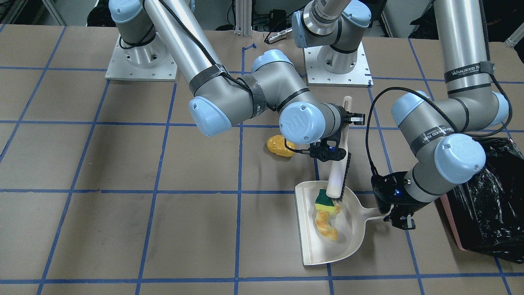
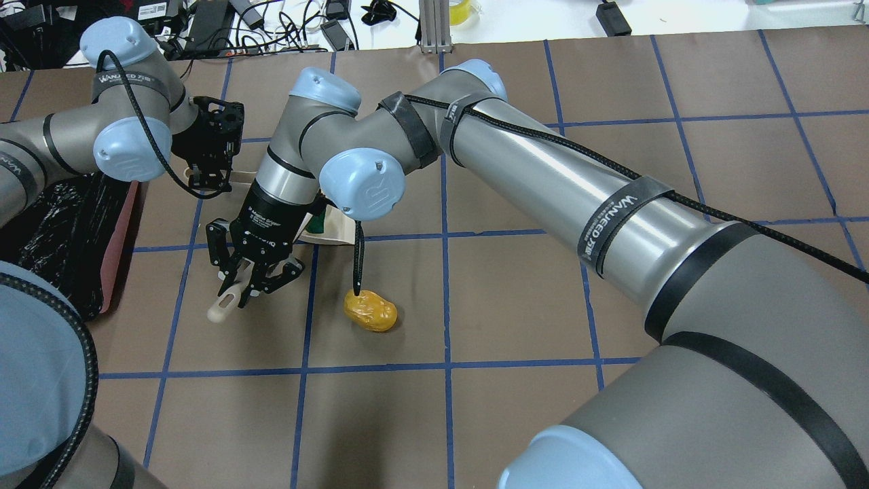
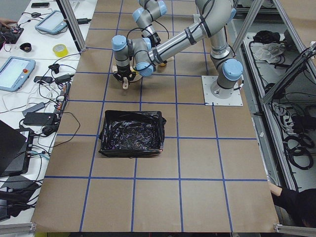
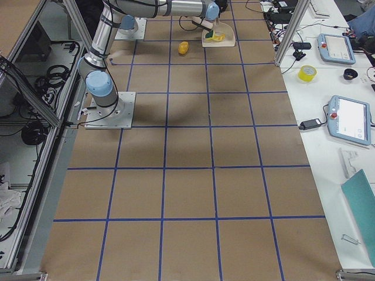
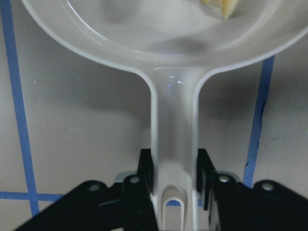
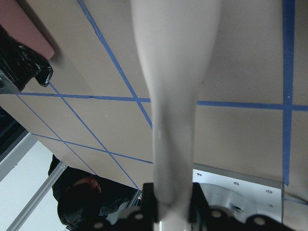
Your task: Sweep and dump trash into bin
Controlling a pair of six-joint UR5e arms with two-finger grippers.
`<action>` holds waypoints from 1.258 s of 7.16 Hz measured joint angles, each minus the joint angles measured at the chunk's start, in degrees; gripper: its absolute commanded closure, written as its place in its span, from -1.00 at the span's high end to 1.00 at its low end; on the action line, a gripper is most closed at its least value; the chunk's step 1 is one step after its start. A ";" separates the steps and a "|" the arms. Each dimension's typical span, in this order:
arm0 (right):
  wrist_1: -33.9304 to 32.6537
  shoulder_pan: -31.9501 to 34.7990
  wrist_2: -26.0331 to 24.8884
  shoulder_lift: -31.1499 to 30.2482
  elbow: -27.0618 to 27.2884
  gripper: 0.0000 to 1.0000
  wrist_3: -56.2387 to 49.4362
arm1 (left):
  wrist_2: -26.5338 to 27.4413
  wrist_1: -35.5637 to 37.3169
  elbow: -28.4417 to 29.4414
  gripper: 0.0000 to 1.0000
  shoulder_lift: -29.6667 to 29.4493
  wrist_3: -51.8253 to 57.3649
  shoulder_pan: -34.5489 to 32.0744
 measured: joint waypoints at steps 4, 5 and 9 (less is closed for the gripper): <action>-1.13 -0.60 -7.17 -0.37 -1.00 -1.00 -5.60 | 0.03 0.00 0.02 -1.00 0.09 0.00 0.10; -0.84 -0.46 -10.63 -0.88 -1.06 -1.00 -5.85 | 0.06 0.00 0.00 -1.00 0.11 0.00 0.16; 1.89 -0.20 -15.48 -4.80 -1.30 -1.00 -6.35 | 0.06 0.00 -0.18 -1.00 0.40 0.02 0.25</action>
